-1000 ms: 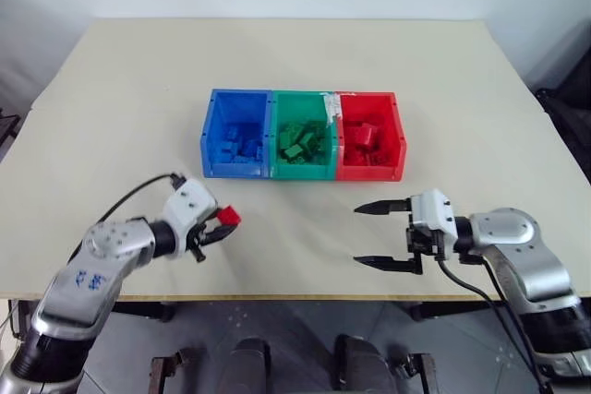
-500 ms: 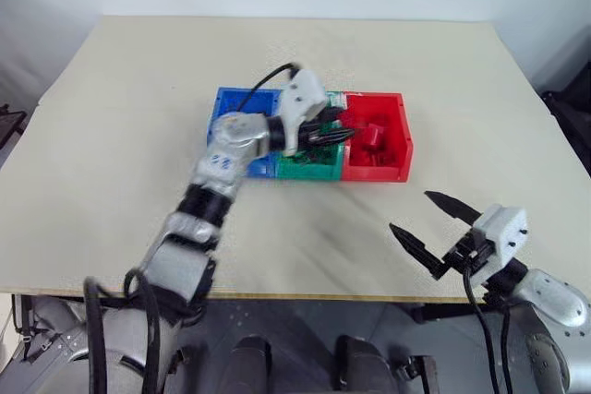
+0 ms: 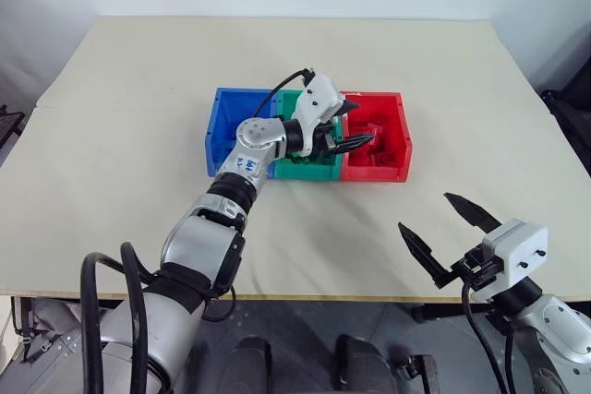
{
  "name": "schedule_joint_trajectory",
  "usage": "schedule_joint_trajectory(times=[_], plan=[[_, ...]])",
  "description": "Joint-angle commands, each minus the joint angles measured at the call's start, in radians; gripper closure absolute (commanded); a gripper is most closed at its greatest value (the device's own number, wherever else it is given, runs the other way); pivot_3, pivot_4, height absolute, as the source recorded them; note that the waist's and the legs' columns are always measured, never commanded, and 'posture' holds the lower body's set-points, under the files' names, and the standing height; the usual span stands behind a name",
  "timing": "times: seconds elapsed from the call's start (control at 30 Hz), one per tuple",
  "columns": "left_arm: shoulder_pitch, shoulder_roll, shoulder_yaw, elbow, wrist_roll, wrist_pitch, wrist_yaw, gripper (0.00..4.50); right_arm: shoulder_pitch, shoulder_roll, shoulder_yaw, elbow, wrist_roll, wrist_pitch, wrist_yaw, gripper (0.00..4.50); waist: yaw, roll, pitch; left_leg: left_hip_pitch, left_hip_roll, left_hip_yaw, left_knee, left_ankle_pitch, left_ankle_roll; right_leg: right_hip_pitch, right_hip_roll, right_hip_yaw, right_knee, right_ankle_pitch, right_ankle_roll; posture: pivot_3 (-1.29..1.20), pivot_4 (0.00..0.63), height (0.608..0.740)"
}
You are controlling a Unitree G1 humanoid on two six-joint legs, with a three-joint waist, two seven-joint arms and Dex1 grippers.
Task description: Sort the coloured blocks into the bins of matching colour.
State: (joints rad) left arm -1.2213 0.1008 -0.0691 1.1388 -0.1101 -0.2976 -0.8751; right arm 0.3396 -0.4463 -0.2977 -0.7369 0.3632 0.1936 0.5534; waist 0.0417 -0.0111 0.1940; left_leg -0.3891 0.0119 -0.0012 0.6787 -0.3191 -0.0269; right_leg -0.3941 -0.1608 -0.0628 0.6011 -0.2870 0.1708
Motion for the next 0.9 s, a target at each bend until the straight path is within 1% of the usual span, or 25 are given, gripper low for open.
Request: schedule_joint_trajectory(times=[0.03,0.07,0.17,0.27,0.33,0.4,0.43,0.47,0.53,0.6,0.7,0.73,0.77,0.9], plan=[[0.065,0.039,0.024,-0.121,-0.028,-0.026,-0.086,0.30,-0.026,-0.029,0.010,0.025,0.016,-0.033,0.042,0.00,-0.002,0.000,0.000,0.000,0.000,0.000,0.000,0.000,0.000,0.000,0.000,0.000,0.000,0.000,0.000,0.00,0.150,0.740],[0.092,0.053,0.026,-0.162,-0.033,-0.022,-0.109,0.30,-0.041,-0.038,0.014,0.038,0.021,-0.033,0.054,0.00,-0.006,0.000,0.000,0.000,0.000,0.000,0.000,0.000,0.000,0.000,0.000,0.000,0.000,0.000,0.000,0.00,0.150,0.740],[0.229,0.135,0.032,-0.387,-0.074,0.031,-0.196,0.30,-0.103,-0.084,0.037,0.089,0.042,-0.026,0.119,0.00,-0.019,0.000,0.000,0.000,0.000,0.000,0.001,0.000,0.000,0.000,0.000,0.000,0.001,0.000,0.000,0.00,0.150,0.740],[0.350,0.213,0.046,-0.600,-0.111,0.122,-0.212,0.30,-0.154,-0.121,0.056,0.139,0.067,-0.021,0.177,0.00,-0.023,0.000,0.000,0.001,0.001,0.000,0.000,0.000,0.000,0.000,0.000,0.000,0.002,0.000,-0.001,0.00,0.150,0.740],[0.446,0.277,0.070,-0.754,-0.119,0.187,-0.178,0.30,-0.199,-0.154,0.071,0.195,0.079,-0.030,0.238,0.00,-0.023,0.000,0.000,0.001,0.001,0.000,0.001,0.000,0.000,0.000,0.000,0.001,0.002,0.000,-0.001,0.00,0.150,0.740],[0.566,0.353,0.120,-0.927,-0.157,0.274,-0.155,0.30,-0.265,-0.187,0.098,0.267,0.084,-0.039,0.307,0.00,-0.027,0.000,0.000,0.002,0.001,0.000,0.001,0.000,0.000,0.000,0.000,0.001,0.003,0.000,-0.001,0.00,0.150,0.740],[0.668,0.405,0.173,-1.038,-0.196,0.324,-0.154,0.30,-0.325,-0.201,0.118,0.322,0.089,-0.042,0.348,0.00,-0.030,0.000,0.000,0.002,0.001,0.000,0.001,0.000,0.000,0.001,0.000,0.001,0.003,0.000,-0.001,0.00,0.150,0.740],[0.764,0.450,0.222,-1.133,-0.231,0.375,-0.147,0.30,-0.381,-0.212,0.136,0.373,0.092,-0.045,0.386,0.00,-0.047,0.000,0.000,0.002,0.002,0.000,0.002,0.000,0.000,0.000,0.000,0.001,0.003,0.000,-0.001,0.00,0.150,0.740],[0.921,0.518,0.297,-1.265,-0.261,0.447,-0.121,0.30,-0.467,-0.220,0.161,0.453,0.097,-0.053,0.444,0.00,-0.049,0.002,0.001,0.004,0.002,0.000,0.001,0.000,0.000,0.001,0.000,0.003,0.003,0.000,-0.001,0.00,0.150,0.740],[1.018,0.548,0.340,-1.349,-0.281,0.496,-0.086,0.30,-0.521,-0.224,0.175,0.516,0.090,-0.072,0.488,0.00,-0.038,0.002,0.001,0.003,0.002,-0.001,0.000,-0.001,0.000,0.000,0.000,0.002,0.004,-0.001,-0.002,0.00,0.150,0.740],[1.133,0.541,0.431,-1.414,-0.302,0.531,-0.005,0.30,-0.601,-0.235,0.203,0.619,0.062,-0.110,0.552,0.00,-0.014,0.002,0.001,0.002,0.002,-0.002,0.003,-0.001,-0.001,0.002,0.000,0.000,0.004,0.000,-0.002,0.00,0.150,0.740],[1.168,0.538,0.461,-1.425,-0.305,0.528,0.013,0.30,-0.620,-0.235,0.210,0.644,0.055,-0.122,0.565,0.00,-0.015,0.002,0.001,0.002,0.001,-0.002,0.003,-0.001,0.000,0.002,-0.001,0.000,0.003,0.000,-0.002,0.00,0.150,0.740],[1.185,0.536,0.475,-1.437,-0.309,0.535,0.031,0.30,-0.633,-0.233,0.212,0.666,0.054,-0.132,0.575,0.00,-0.015,0.002,0.001,0.002,0.001,-0.002,0.004,-0.001,0.000,0.003,-0.001,0.000,0.003,0.001,-0.003,0.00,0.150,0.740],[1.190,0.533,0.468,-1.466,-0.289,0.554,0.110,0.30,-0.675,-0.227,0.197,0.767,0.054,-0.169,0.607,0.00,-0.017,0.002,0.001,0.002,0.001,-0.002,0.003,-0.001,0.000,0.002,-0.001,0.000,0.003,0.001,-0.003,0.00,0.150,0.740]])
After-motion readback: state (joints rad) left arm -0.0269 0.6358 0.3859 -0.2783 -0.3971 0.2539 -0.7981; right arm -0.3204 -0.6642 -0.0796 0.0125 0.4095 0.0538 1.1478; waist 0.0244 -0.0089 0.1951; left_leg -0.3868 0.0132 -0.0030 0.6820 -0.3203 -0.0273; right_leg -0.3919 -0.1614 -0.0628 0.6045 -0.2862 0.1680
